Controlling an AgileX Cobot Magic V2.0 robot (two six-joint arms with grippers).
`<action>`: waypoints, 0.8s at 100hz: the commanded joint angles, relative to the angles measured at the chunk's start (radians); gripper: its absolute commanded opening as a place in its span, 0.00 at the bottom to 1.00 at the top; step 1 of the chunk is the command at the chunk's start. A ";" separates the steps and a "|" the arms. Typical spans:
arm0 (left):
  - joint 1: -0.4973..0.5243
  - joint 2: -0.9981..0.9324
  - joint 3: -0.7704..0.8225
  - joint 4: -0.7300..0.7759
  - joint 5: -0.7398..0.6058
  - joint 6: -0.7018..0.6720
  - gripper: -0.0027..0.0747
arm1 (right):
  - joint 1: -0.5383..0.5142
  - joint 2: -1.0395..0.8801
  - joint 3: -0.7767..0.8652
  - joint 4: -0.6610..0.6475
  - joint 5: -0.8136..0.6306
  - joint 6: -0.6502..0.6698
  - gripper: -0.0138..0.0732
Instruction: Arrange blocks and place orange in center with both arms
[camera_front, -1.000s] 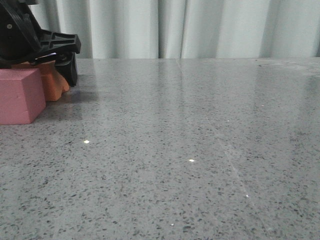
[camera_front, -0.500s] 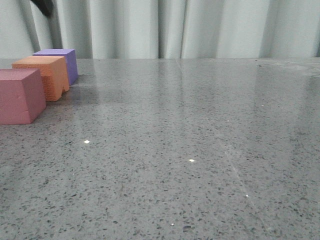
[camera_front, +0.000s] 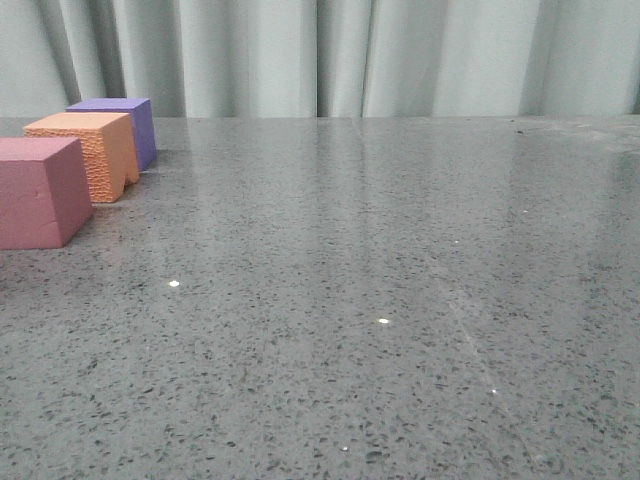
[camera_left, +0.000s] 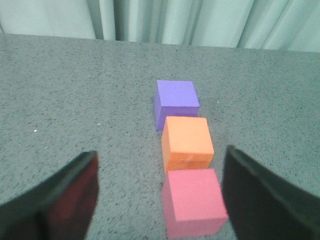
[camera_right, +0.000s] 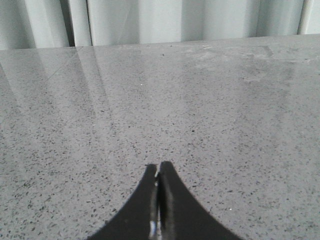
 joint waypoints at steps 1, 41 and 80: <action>0.000 -0.095 0.033 0.030 -0.052 0.002 0.48 | -0.004 -0.024 -0.015 -0.002 -0.085 -0.008 0.08; 0.000 -0.278 0.179 0.092 -0.049 0.002 0.01 | -0.004 -0.024 -0.015 -0.002 -0.085 -0.008 0.08; 0.000 -0.278 0.178 0.133 -0.056 0.002 0.01 | -0.004 -0.024 -0.015 -0.002 -0.085 -0.008 0.08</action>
